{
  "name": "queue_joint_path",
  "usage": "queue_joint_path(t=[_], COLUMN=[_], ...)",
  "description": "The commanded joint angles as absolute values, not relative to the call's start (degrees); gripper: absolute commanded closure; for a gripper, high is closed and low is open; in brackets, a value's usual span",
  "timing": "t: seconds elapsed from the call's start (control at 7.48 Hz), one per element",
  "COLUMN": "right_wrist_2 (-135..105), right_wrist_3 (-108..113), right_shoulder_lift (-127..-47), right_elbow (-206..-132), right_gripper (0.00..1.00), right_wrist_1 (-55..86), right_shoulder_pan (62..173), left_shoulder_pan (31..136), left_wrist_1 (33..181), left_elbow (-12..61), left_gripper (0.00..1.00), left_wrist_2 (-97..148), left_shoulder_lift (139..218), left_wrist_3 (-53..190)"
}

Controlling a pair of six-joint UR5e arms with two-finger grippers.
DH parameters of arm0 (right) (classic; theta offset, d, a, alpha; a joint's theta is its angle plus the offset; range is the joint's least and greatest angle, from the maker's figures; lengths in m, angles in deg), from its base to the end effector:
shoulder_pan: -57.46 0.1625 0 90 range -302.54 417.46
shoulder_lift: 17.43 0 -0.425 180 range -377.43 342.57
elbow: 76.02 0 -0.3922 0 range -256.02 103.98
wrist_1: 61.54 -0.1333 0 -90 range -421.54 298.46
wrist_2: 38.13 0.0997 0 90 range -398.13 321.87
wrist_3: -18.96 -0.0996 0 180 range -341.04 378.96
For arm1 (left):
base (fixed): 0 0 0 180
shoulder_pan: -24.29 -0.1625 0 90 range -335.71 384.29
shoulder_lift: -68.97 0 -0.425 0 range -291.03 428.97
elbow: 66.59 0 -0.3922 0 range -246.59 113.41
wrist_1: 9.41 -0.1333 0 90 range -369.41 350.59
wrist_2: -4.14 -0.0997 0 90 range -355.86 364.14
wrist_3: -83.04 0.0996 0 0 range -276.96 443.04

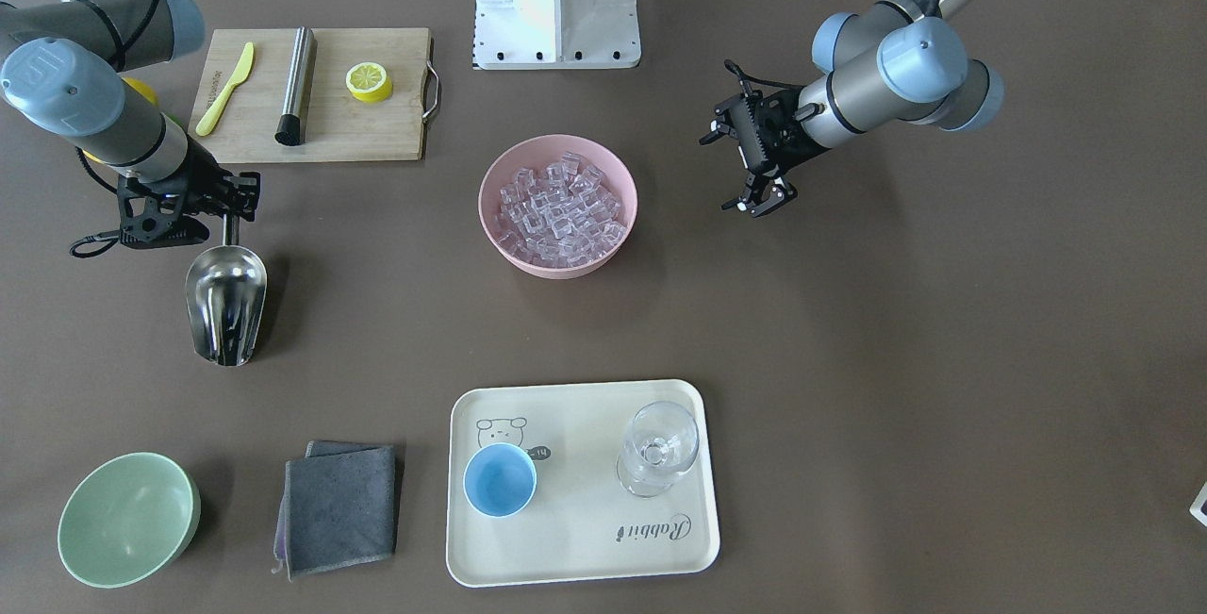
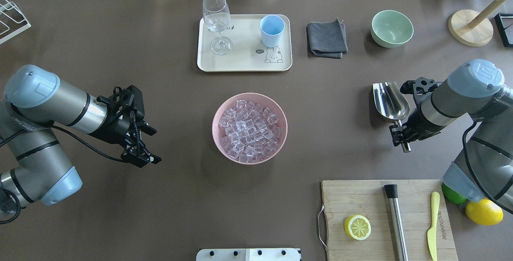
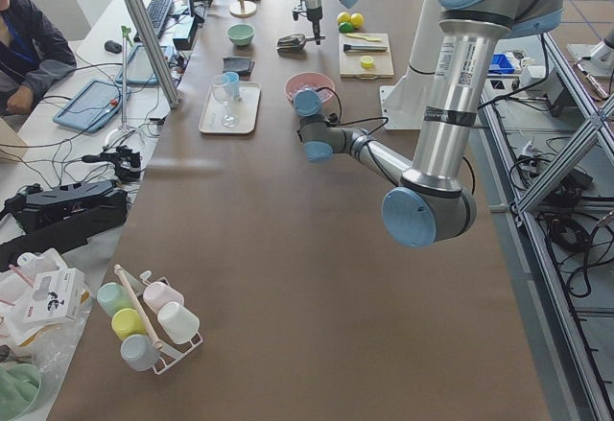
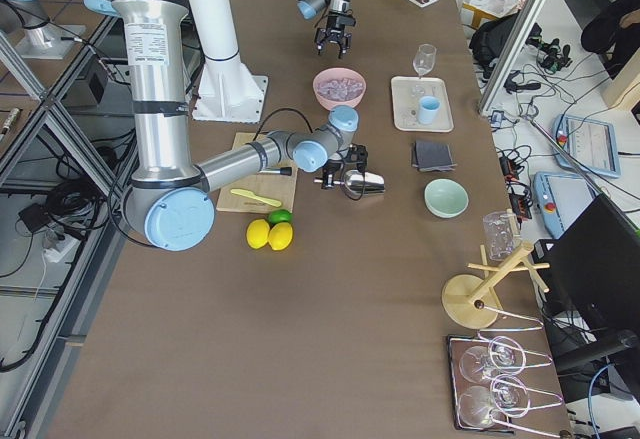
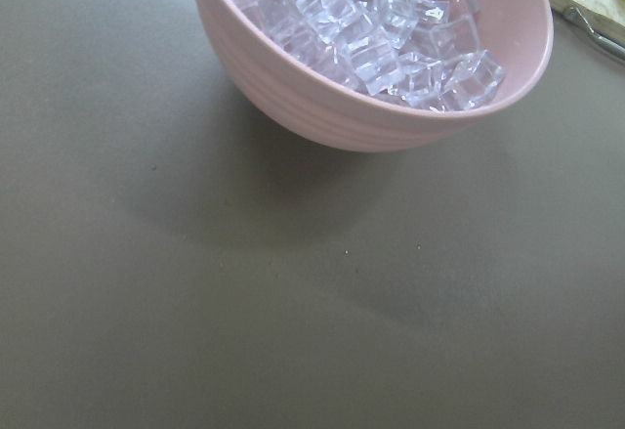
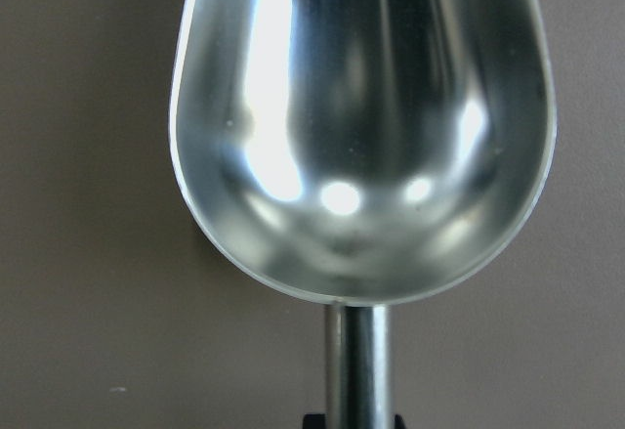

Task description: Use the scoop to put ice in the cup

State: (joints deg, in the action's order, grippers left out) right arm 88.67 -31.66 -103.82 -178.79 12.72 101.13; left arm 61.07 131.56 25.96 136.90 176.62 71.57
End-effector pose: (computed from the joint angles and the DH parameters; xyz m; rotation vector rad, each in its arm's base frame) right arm -0.3324 -0.4192 0.4906 -0.1093 -0.8187 -0.1094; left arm 0.4399 -0.4109 0.3613 0.6846 1.2365 1.0710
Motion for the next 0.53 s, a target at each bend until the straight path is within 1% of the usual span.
queue_joint_path(t=[0.0, 0.27, 0.4], right_wrist_2=[89.66, 87.65, 87.20], right_wrist_3=[-31.49, -27.29, -24.14], right_shoulder_lift=[-104.00, -103.57, -103.56], right_elbow=[-183.92, -190.34, -192.54], right_gripper=[1.00, 1.00, 1.00], right_wrist_1=[17.26, 24.04, 25.29], right_shoulder_pan=[102.98, 103.52, 104.22], left_shoulder_pan=[56.30, 56.19, 55.68], left_wrist_1=[136.64, 137.28, 139.63], left_elbow=[21.66, 20.09, 18.77], left_gripper=[0.02, 0.01, 0.02], left_wrist_2=[130.21, 127.45, 122.75], left_shoulder_lift=[180.77, 181.90, 183.30], left_wrist_3=[71.70, 86.05, 86.99])
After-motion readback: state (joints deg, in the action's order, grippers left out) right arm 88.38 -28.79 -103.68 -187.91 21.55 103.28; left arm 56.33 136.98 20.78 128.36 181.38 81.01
